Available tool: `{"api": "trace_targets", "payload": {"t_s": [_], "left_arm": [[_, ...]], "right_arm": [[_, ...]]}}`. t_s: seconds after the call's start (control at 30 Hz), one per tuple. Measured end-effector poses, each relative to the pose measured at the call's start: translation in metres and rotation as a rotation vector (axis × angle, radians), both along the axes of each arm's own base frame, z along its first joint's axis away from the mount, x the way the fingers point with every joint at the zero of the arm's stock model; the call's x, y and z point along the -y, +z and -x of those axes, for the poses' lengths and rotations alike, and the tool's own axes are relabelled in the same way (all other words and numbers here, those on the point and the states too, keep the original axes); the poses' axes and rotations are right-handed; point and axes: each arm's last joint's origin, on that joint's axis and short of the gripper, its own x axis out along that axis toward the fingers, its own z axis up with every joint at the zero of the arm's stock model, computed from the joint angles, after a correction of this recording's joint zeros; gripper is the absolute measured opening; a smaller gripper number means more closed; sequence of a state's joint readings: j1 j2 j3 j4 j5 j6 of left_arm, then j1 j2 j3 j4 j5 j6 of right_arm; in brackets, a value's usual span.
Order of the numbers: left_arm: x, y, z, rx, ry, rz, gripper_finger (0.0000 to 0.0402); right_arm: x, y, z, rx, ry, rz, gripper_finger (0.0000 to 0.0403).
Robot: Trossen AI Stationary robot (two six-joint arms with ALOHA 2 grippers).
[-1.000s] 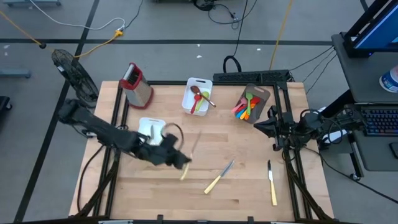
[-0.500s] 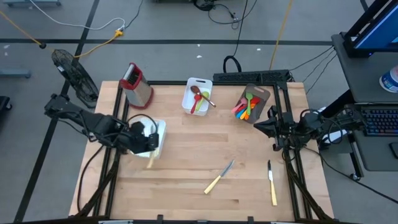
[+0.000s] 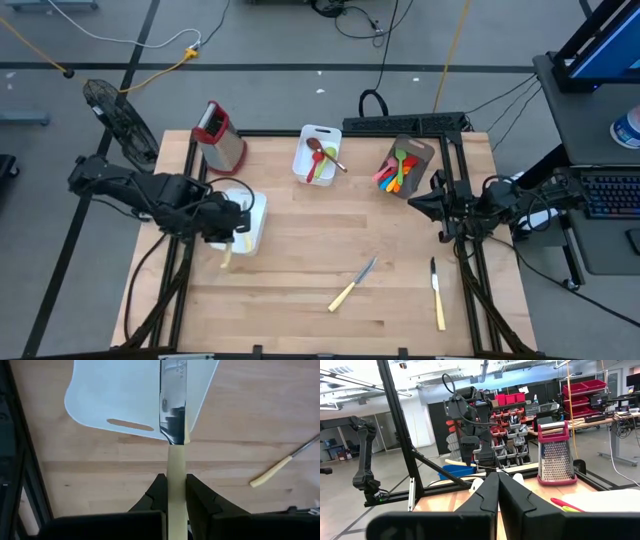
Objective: Pick & Place Kitchen Items
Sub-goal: Put the yellow knife into the bottom white bin
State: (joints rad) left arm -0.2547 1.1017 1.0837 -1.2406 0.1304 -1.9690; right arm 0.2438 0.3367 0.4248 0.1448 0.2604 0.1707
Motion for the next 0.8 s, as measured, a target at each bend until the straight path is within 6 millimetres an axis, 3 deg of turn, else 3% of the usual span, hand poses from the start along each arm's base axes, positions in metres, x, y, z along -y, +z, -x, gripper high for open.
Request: {"api": "trace_targets", "payload": {"t_s": [0.33, 0.8], "left_arm": [[-0.025, -0.007, 0.001, -0.102, 0.029, -0.028, 0.0025], [-0.052, -0.075, 0.0, -0.133, 0.053, 0.034, 0.0025]], "right_arm": [[0.0, 0.0, 0.0, 0.0, 0.0, 0.0, 0.0004], [0.0, 0.0, 0.0, 0.0, 0.0, 0.0, 0.0004]]}}
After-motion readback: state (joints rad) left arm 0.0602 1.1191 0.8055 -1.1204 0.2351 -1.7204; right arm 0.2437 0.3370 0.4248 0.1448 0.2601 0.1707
